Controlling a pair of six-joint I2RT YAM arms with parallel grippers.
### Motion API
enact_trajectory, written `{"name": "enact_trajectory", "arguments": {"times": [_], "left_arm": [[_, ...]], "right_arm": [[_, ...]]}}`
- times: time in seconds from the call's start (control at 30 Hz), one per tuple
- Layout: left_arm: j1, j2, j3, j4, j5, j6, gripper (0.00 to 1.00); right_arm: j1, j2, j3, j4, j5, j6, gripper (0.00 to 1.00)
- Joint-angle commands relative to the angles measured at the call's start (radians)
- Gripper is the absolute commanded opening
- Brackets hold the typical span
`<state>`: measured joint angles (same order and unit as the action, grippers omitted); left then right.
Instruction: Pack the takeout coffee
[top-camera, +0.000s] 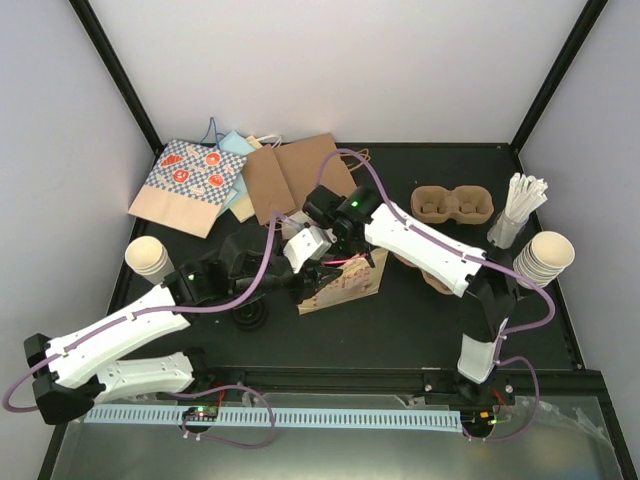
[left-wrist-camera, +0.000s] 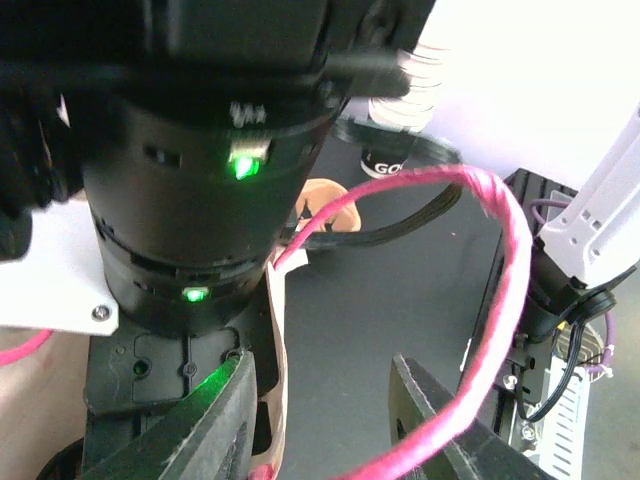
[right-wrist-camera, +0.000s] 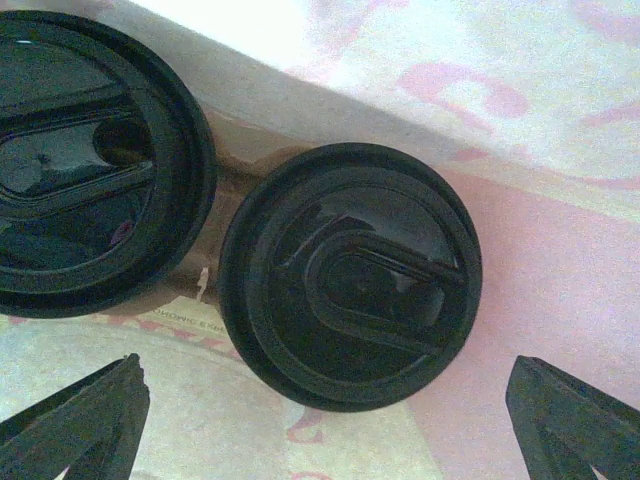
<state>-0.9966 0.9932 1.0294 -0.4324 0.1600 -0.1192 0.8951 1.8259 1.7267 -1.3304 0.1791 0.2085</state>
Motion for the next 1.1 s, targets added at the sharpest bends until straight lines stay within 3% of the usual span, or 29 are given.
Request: {"name": "enact_trajectory", "arguments": {"times": [0.0,0.27,0.5,0.8,0.97,1.07], "left_arm": [[-0.013,0.014,0.02,-0.041,-0.039,0.015,0.4],[-0.019,0.014,0.01,-0.07,-0.075,0.023,0.42],[-0.033,-0.031,0.109,-0.144,-0.055,-0.047,0.7],[-0.031,-0.185,0.201,-0.398,-0.232,-0.178,0.88],[-0.028,-0.253,0.206,-0.539,-0.385,-0.269,0.92],[-0.027,-0.283,0.195,-0.566,-0.4,-0.286,0.92]], "right_arm": [[-0.008,-0.043,0.051,-0.066,0.012,0.015,1.0],[-0.008,-0.096,0.128,-0.118,-0.008,0.041,1.0],[-0.008,-0.154,0.259,-0.154,0.048,0.081,1.0],[-0.007,-0.211,0.439,-0.178,0.137,0.132,1.0],[-0.008,-0.333,0.39,-0.075,0.17,0.136,1.0],[-0.007,-0.437,0.298,0.017,0.185,0.132,1.0]]}}
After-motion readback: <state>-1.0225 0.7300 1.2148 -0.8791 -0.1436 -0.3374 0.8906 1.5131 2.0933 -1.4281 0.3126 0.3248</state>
